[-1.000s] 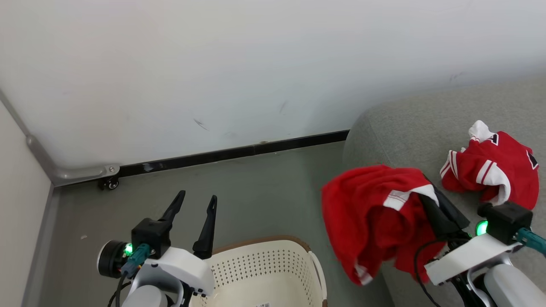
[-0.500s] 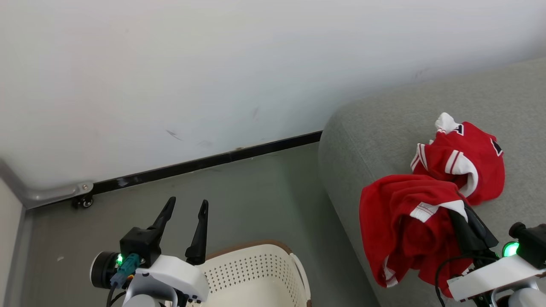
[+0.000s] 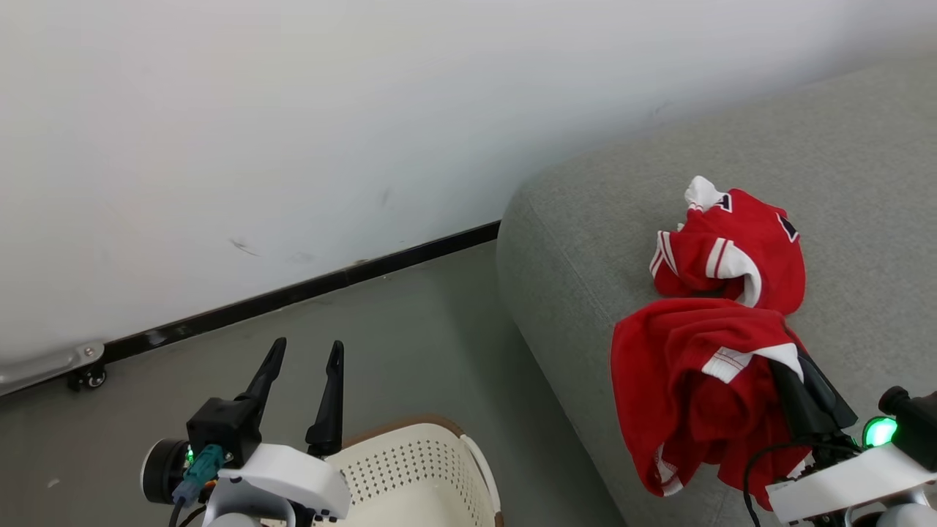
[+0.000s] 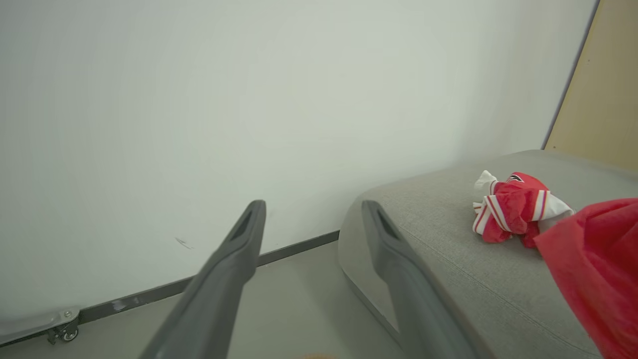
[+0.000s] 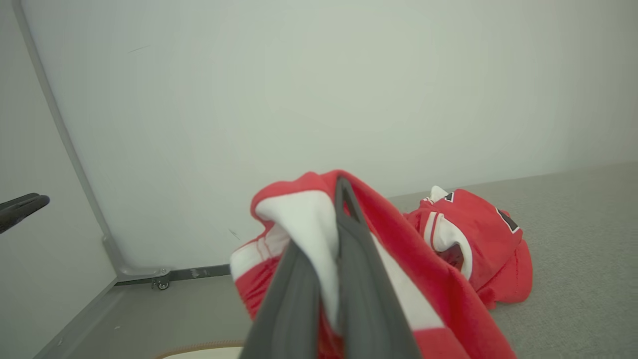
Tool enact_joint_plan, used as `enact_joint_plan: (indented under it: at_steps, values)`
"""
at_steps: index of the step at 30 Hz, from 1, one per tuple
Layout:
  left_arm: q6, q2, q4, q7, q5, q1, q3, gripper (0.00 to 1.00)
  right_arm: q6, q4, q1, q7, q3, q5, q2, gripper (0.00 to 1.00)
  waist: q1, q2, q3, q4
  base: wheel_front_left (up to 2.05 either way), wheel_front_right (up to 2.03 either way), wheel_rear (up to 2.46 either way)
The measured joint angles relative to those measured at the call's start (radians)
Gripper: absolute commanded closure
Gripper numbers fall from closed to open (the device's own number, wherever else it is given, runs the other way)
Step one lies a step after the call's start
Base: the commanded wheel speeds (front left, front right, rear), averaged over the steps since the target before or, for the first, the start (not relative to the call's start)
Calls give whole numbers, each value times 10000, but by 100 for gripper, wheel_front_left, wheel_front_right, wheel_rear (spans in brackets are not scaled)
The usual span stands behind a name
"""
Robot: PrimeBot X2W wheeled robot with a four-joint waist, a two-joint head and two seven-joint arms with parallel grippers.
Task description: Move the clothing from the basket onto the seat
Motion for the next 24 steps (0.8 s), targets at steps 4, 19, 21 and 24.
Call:
enact_joint_plan:
  at_steps: [4, 19, 21, 24]
  values:
    - [44, 25, -151, 0, 81, 135, 125, 0, 0, -186, -25, 119, -146, -42, 79, 100, -1, 0, 56, -228, 0, 0, 0]
    - [516, 732, -1513, -4, 631, 386, 1055, 0, 0, 303, -2843, 988, -895, 33, -236, 100, 0, 0, 643, -670, 0, 0, 0]
    - [529, 819, -1626, -4, 708, 481, 1104, 0, 0, 476, -3321, 1101, -1060, 35, -311, 100, -1, 0, 751, -668, 0, 0, 0]
    - [608, 917, -1791, -6, 784, 647, 1131, 0, 0, 744, -4037, 1214, -1321, 161, -431, 100, 0, 0, 919, -643, 0, 0, 0]
